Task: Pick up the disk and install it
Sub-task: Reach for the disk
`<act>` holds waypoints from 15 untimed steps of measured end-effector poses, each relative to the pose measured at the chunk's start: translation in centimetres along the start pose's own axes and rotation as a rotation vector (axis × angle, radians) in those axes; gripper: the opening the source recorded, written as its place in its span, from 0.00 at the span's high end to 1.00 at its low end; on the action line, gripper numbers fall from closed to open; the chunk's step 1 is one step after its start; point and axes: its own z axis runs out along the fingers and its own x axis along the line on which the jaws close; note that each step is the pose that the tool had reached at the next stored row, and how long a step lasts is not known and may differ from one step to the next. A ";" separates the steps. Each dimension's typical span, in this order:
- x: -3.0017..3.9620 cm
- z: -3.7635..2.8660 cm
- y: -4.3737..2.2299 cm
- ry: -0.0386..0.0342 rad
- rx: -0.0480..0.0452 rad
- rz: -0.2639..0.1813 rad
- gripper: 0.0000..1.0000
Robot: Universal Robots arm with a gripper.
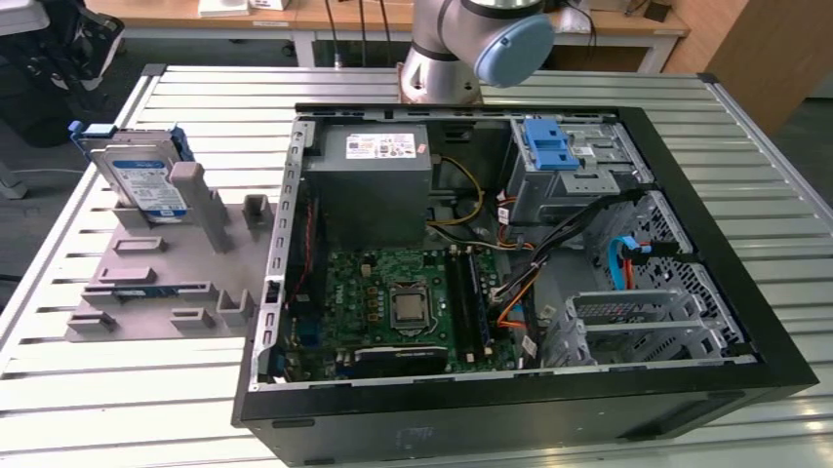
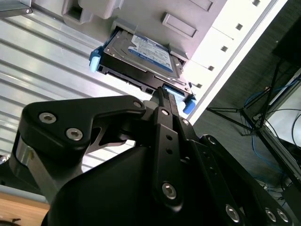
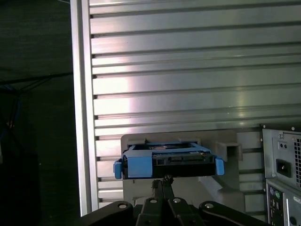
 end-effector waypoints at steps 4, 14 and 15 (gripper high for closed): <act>0.08 0.00 -0.01 0.0000 0.0000 0.000 0.89; 1.07 0.11 0.10 -0.0001 -0.0001 0.000 0.89; 1.08 0.11 0.11 -0.0001 0.0000 0.000 0.89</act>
